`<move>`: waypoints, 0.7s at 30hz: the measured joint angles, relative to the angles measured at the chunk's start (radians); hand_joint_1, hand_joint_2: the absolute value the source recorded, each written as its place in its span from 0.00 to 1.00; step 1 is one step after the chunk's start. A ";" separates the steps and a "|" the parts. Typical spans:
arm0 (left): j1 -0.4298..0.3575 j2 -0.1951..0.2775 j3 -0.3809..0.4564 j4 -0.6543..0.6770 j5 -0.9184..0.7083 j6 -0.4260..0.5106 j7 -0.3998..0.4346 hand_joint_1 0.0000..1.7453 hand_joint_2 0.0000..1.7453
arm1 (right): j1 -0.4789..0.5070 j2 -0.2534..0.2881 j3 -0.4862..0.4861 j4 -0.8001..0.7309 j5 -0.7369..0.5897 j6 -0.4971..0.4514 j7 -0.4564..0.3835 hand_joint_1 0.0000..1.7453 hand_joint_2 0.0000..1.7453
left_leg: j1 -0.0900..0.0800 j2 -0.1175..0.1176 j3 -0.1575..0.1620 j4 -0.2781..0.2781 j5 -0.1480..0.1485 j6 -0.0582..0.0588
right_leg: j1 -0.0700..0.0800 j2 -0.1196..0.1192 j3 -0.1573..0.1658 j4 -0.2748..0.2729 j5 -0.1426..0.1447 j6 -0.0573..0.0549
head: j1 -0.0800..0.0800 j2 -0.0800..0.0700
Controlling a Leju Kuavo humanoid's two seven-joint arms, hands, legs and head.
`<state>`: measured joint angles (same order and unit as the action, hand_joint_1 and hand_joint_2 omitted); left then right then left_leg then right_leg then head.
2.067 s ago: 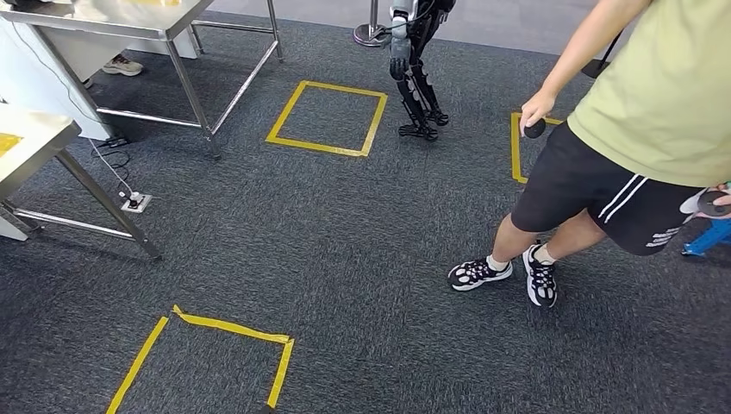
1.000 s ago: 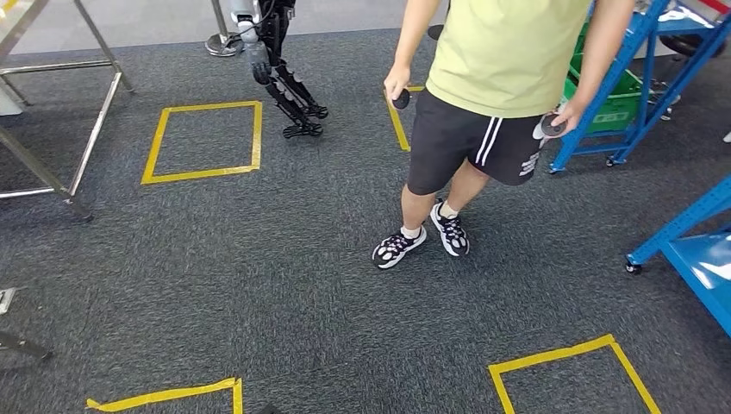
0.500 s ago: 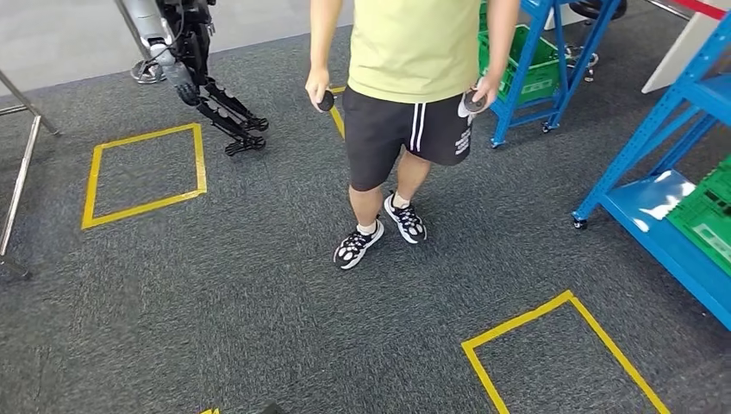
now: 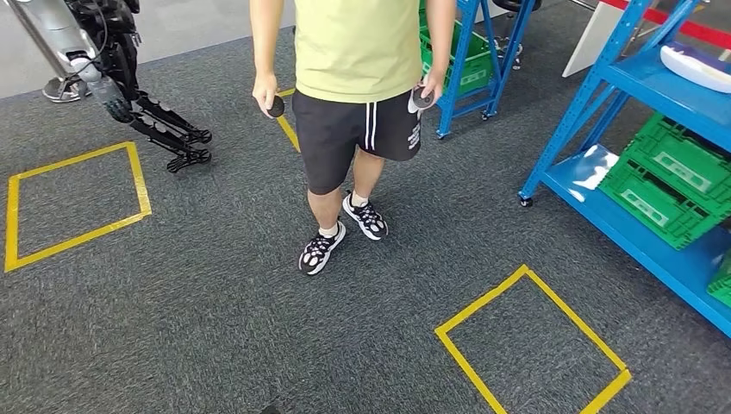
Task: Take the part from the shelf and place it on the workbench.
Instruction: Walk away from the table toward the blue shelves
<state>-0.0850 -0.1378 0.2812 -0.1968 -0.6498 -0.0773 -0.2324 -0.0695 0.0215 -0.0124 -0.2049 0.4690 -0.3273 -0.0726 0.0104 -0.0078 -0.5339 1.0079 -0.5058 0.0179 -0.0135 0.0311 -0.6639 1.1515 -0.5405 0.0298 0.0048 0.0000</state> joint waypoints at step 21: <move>0.012 -0.002 0.003 0.001 0.001 0.003 -0.003 0.00 1.00 | 0.001 -0.004 0.001 0.000 0.009 -0.004 0.010 0.00 0.00 | 0.001 -0.007 -0.067 0.177 -0.072 -0.051 | -0.005 0.042 0.084 -0.128 0.059 -0.045 | -0.010 0.000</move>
<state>-0.0729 -0.1395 0.2838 -0.1957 -0.6489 -0.0744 -0.2351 -0.0684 0.0178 -0.0111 -0.2045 0.4784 -0.3313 -0.0629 0.0118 -0.0151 -0.6011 1.1847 -0.5781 -0.0330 -0.0180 0.0734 -0.5797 1.0237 -0.4817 -0.0149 -0.0050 0.0000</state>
